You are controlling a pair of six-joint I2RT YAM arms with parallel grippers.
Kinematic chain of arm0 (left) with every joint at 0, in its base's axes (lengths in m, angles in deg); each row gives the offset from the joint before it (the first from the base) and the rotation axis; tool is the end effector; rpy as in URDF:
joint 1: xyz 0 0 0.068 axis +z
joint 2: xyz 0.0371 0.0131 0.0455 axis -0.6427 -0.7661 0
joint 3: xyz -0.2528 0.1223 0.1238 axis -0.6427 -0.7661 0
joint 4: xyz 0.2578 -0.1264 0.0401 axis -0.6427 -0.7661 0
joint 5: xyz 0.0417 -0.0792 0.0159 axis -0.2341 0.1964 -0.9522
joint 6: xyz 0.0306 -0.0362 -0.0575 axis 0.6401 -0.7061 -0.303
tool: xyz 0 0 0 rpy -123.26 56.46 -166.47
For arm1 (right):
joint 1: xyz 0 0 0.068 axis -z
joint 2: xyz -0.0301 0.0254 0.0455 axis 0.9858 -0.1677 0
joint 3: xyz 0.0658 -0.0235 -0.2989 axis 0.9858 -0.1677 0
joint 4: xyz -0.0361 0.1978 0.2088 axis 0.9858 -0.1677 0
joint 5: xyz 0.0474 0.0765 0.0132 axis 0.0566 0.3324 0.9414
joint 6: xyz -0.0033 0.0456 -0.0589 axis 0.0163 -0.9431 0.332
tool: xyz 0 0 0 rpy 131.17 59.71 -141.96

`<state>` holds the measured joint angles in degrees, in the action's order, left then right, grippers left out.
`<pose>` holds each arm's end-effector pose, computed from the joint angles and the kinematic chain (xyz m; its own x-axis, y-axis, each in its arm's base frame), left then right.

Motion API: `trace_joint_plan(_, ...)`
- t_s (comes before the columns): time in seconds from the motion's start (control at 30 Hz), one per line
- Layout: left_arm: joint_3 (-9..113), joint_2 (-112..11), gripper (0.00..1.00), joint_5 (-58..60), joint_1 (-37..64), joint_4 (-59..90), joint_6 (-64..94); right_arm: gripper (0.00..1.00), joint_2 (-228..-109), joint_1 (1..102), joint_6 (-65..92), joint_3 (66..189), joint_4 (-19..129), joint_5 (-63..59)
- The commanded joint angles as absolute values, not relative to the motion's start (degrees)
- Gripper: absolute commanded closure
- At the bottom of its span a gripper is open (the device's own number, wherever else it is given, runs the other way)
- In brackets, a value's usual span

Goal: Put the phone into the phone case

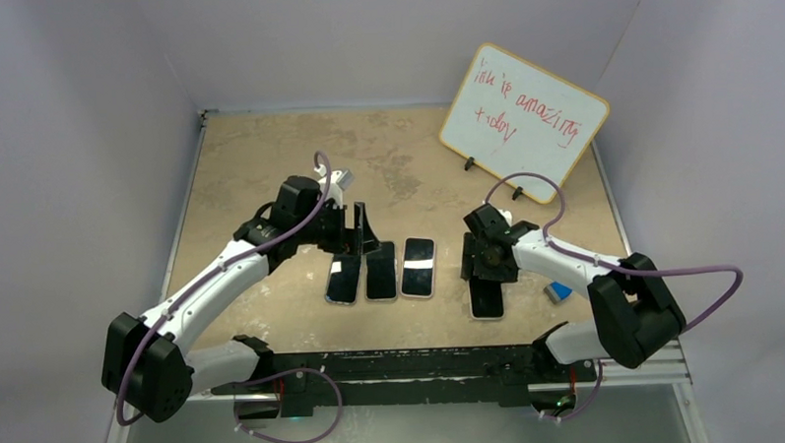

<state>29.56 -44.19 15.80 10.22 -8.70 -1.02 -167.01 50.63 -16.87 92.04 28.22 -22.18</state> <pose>0.2395 -0.1653 0.2739 -0.8371 -0.0122 -0.5469 0.3680 0.7273 -0.5794 0.2405 0.1221 0.1552 -0.8835 0.1738 -0.4351 0.1511 0.9847 0.0865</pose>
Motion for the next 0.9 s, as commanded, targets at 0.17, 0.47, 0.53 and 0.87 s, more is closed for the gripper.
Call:
trace_joint_plan(0.17,27.7,-43.4,0.18,18.4,10.0,-6.1,-6.2,0.4,-164.1,49.0,-11.9,92.3,32.2,-17.0)
trace_joint_plan(0.47,31.0,-55.0,0.24,29.3,11.5,6.2,-14.0,0.44,-164.8,45.7,-9.5,95.6,39.4,-15.1)
trace_joint_plan(0.53,31.6,-57.7,0.25,30.6,11.7,9.6,-15.7,0.45,-165.0,44.6,-9.1,95.5,41.4,-14.1)
trace_joint_plan(0.87,30.1,-70.0,0.3,32.4,11.8,30.9,-26.4,0.45,-164.3,43.4,-3.5,93.9,49.6,-12.9)
